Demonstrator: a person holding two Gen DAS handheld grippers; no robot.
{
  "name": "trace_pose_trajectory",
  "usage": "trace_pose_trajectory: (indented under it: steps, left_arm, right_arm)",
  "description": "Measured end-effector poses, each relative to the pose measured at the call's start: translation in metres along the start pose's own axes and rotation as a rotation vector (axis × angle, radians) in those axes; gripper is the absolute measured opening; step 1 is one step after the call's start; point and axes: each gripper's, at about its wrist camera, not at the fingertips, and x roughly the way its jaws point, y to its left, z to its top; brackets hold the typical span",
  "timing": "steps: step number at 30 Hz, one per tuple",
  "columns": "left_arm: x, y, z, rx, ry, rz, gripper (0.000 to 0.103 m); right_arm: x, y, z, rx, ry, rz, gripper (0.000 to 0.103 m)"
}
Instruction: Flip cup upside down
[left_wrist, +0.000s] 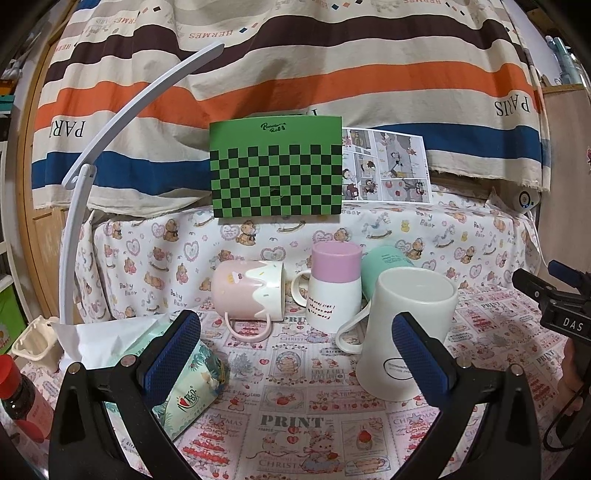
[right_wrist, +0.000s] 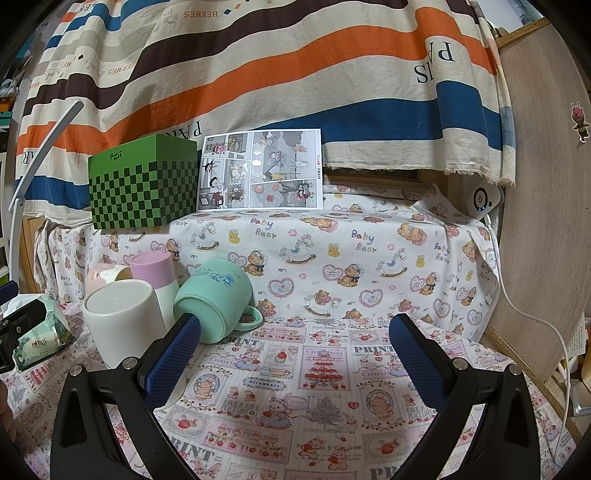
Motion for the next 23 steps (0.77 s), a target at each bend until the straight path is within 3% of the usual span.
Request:
trace_pose_trajectory:
  steps: [23]
  left_arm:
    - [0.0006, -0.0019, -0.0002, 0.002, 0.003, -0.008, 0.103]
  right_arm:
    - [0.0003, 0.0012, 0.0002, -0.001, 0.000, -0.002, 0.103]
